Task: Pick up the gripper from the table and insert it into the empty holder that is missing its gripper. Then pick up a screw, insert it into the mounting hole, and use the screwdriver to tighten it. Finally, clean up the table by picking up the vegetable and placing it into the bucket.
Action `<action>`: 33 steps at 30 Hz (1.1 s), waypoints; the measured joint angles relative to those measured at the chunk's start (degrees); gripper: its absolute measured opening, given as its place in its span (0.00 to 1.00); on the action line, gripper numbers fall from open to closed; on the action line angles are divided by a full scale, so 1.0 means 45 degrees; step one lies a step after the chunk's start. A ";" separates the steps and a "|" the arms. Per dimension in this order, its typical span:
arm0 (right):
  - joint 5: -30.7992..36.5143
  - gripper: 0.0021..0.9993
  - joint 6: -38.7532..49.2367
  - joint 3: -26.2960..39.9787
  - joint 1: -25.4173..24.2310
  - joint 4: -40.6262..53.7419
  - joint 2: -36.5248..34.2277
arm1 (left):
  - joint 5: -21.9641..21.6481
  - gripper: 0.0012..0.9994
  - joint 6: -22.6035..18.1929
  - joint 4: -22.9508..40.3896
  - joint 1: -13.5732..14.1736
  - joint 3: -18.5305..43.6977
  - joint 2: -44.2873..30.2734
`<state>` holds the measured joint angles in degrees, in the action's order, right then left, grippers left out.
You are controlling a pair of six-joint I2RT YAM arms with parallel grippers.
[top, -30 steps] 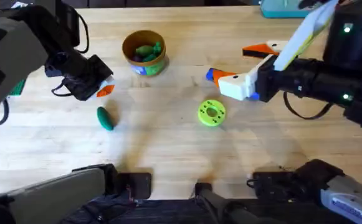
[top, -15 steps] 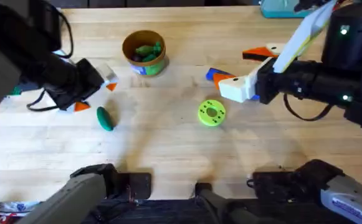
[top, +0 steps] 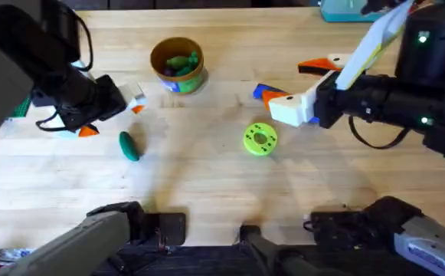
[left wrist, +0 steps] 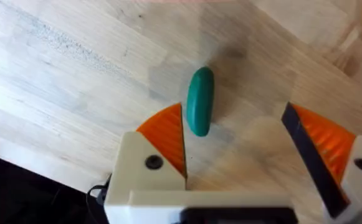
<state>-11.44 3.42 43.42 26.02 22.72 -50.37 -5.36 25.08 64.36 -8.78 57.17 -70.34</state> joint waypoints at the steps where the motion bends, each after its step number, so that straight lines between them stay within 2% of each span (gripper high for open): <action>1: 0.0000 0.97 0.0000 0.0000 0.0000 -0.0004 0.0000 | 0.0051 0.93 -0.0124 -0.0010 0.0000 0.0000 -0.0359; 9: 0.0000 0.97 0.0000 0.0000 0.0000 0.0000 0.0000 | 0.0727 0.93 -0.0415 -0.0170 0.0000 0.0000 -0.2160; 13: 0.0000 0.97 0.0000 0.0000 0.0000 -0.0004 0.0000 | 0.0671 0.93 0.0117 -0.0620 0.0000 -0.0219 -0.2357; 16: 0.0000 0.97 0.0000 0.0000 0.0000 -0.0004 0.0000 | 0.0486 0.93 0.0482 -0.1076 0.0000 -0.0925 -0.2372; 25: 0.0000 0.97 0.0000 0.0000 0.0000 -0.0004 0.0000 | 0.0310 0.93 0.0803 -0.1664 0.0000 -0.1975 -0.2810; 26: 0.0000 0.97 0.0000 0.0000 0.0000 0.0000 0.0000 | 0.0300 0.89 0.0868 -0.1741 0.0000 -0.2012 -0.2810; 28: 0.0000 0.97 0.0000 0.0000 0.0000 0.0000 0.0000 | 0.0279 0.72 0.0895 -0.1864 0.0000 -0.2064 -0.2810; 32: 0.0005 0.97 0.0000 0.0000 0.0000 0.0000 0.0000 | 0.0226 0.09 0.0895 -0.2029 0.0000 -0.2074 -0.2805; 33: 0.0000 0.97 0.0000 0.0000 0.0000 0.0000 0.0000 | 0.0194 0.03 0.0895 -0.2030 0.0000 -0.2065 -0.2759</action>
<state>-11.44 3.42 43.42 26.02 22.72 -50.37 -4.48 29.10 55.22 -8.78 47.88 -82.75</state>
